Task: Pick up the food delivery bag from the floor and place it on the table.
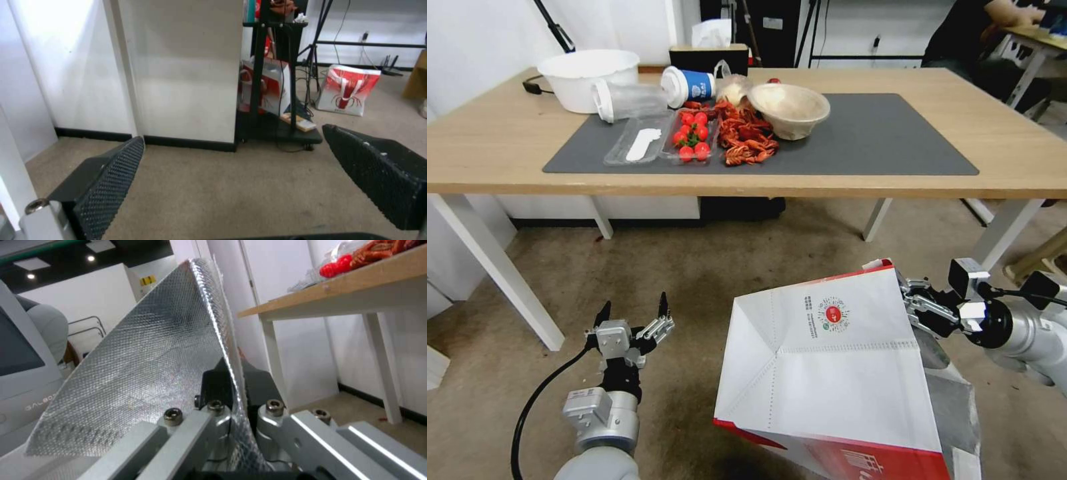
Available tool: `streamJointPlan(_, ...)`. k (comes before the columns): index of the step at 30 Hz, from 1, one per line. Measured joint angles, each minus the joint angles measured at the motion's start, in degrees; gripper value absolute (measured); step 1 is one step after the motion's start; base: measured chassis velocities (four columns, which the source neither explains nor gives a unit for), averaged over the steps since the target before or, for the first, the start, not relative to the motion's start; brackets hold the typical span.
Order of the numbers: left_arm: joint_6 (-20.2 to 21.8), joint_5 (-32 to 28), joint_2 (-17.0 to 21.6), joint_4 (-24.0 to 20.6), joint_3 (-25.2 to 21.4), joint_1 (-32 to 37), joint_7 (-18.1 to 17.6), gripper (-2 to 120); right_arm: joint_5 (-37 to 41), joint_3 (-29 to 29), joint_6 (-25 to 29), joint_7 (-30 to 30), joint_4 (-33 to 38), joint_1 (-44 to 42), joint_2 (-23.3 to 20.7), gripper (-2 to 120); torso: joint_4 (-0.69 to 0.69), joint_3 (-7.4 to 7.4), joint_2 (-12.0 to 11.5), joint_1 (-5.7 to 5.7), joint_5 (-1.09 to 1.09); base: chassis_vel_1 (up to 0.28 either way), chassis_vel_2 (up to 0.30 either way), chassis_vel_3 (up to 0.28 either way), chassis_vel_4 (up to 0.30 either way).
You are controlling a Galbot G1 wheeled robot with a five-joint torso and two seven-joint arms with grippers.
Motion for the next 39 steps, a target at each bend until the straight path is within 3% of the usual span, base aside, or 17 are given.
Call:
streamJointPlan(17, -0.1, 0.1, 0.1, -0.1, -0.1, 0.1, 0.1, 100, 0.0, 0.6, 0.0, 0.0, 0.4, -0.1, -0.4, 0, 0.00, 3.27, 4.9, 1.59, 0.00, 0.000, 0.000, 0.000, 0.000)
streamJointPlan(39, -0.1, 0.2, 0.0, -0.3, -0.1, 0.2, 0.1, 100, 0.0, 0.8, 0.0, 0.0, 0.5, -0.2, -0.5, 0, 0.00, 4.71, 7.1, 2.33, 0.00, 0.000, 0.000, 0.000, 0.000)
